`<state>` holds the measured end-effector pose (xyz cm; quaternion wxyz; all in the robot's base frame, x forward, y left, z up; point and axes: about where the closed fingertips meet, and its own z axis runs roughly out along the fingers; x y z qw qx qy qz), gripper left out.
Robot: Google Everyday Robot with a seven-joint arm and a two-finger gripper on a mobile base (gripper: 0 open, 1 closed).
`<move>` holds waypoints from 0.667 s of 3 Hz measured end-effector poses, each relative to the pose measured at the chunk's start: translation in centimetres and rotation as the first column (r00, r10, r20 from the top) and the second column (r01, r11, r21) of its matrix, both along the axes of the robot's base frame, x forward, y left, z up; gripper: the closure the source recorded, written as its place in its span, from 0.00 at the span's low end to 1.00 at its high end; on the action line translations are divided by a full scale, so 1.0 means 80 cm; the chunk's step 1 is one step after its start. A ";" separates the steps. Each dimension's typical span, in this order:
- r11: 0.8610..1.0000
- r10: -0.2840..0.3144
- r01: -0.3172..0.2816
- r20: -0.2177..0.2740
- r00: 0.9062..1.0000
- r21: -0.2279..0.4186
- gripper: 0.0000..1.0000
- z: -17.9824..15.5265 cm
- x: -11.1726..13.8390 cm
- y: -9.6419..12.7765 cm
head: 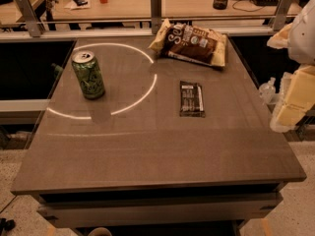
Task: Pick rxbar chocolate
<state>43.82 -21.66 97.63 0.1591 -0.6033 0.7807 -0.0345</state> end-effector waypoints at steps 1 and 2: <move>1.000 0.000 0.000 0.000 1.000 0.000 0.00 0.000 0.000 0.000; 0.993 0.008 -0.008 0.008 1.000 0.116 0.00 -0.006 0.021 0.008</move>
Offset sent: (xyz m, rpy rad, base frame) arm 0.0602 0.0183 -0.0104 0.4190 -0.0118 0.0272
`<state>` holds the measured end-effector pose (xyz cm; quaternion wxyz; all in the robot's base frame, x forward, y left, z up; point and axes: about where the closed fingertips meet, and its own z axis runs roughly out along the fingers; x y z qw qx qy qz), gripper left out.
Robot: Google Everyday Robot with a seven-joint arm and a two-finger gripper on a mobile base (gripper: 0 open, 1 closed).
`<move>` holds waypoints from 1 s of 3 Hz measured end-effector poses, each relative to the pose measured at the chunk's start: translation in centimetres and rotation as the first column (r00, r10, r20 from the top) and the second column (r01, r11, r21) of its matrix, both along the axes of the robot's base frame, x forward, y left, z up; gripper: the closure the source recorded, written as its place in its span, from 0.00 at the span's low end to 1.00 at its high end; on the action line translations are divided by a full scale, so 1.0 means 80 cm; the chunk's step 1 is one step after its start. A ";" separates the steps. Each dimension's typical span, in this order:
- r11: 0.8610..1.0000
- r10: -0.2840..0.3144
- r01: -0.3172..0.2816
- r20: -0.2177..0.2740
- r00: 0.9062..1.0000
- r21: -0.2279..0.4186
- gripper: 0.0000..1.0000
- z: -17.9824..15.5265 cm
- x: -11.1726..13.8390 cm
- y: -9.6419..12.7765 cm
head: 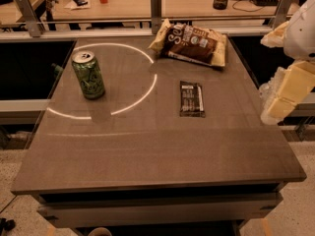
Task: Pick rxbar chocolate
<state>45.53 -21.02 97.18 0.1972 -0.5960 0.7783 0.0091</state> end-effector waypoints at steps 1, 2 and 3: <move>0.979 0.015 -0.016 0.010 1.000 0.205 0.00 -0.025 0.038 0.007; 0.932 0.050 -0.058 0.030 0.998 0.358 0.00 -0.039 0.062 0.033; 0.897 0.073 -0.080 0.032 0.997 0.435 0.00 -0.052 0.077 0.070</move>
Offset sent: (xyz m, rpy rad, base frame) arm 0.0720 0.0483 -0.0449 0.5665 -0.0332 0.1040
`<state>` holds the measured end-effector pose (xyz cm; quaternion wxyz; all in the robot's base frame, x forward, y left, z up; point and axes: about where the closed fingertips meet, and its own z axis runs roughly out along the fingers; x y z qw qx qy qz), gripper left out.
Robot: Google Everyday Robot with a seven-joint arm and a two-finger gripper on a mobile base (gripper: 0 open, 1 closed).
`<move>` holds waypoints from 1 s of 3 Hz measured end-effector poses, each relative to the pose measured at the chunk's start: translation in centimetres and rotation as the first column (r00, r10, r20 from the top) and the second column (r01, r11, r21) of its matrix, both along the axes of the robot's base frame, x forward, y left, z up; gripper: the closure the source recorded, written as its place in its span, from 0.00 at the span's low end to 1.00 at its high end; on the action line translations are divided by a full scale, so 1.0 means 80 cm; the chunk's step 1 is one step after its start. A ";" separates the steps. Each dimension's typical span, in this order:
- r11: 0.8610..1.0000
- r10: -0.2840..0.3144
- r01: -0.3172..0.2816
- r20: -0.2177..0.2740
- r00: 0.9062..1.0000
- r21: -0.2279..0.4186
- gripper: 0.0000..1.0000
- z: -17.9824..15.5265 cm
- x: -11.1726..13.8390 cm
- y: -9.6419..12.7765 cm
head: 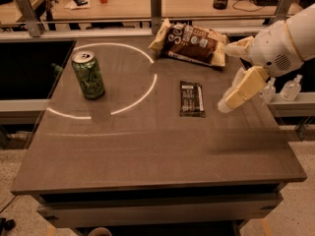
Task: Pick rxbar chocolate
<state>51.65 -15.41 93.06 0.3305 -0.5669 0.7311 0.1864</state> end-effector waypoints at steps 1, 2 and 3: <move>0.999 0.005 -0.005 -0.005 1.000 0.041 0.00 -0.013 0.019 0.037; 0.998 0.013 -0.012 -0.013 1.000 0.064 0.00 -0.031 0.037 0.061; 0.997 0.044 -0.040 -0.056 0.997 0.073 0.00 -0.059 0.050 0.084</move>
Offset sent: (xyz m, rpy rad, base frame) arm 0.0492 0.0698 -0.0422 0.0952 0.0232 0.0142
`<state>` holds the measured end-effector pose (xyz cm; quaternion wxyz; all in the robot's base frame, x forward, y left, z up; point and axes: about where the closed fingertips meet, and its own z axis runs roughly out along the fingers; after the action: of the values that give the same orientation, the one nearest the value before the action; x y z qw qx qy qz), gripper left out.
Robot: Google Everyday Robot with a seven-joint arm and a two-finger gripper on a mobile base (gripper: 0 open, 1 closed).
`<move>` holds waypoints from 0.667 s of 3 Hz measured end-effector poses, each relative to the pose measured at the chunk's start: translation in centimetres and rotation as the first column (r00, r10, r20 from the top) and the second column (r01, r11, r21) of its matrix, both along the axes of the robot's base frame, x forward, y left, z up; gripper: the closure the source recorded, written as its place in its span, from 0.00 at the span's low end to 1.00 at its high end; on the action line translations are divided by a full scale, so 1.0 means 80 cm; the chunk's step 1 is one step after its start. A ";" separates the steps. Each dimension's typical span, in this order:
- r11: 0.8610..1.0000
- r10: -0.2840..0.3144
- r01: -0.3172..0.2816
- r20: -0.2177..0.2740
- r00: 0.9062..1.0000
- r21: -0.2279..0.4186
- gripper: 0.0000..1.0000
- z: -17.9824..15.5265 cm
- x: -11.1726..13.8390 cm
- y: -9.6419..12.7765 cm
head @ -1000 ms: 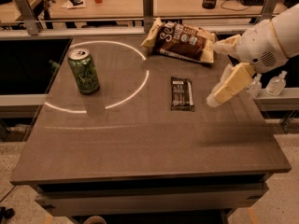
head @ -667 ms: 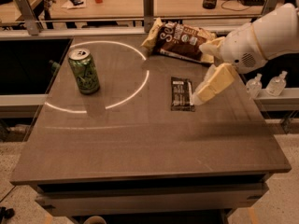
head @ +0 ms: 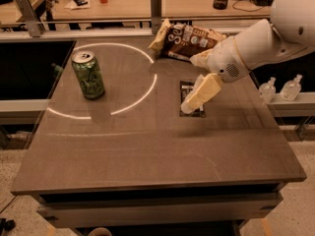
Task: Pick rxbar chocolate
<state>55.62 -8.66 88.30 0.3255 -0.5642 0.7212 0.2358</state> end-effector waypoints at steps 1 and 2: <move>1.000 0.028 -0.028 -0.057 0.998 -0.001 0.00 -0.029 -0.001 0.013; 0.999 0.044 -0.044 -0.095 0.995 -0.003 0.00 -0.055 -0.007 0.015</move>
Offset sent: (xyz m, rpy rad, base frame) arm -0.0114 0.0082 -0.0679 -0.0091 0.1377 0.0554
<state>55.06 -7.46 83.94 0.2841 -0.5690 0.7238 0.2676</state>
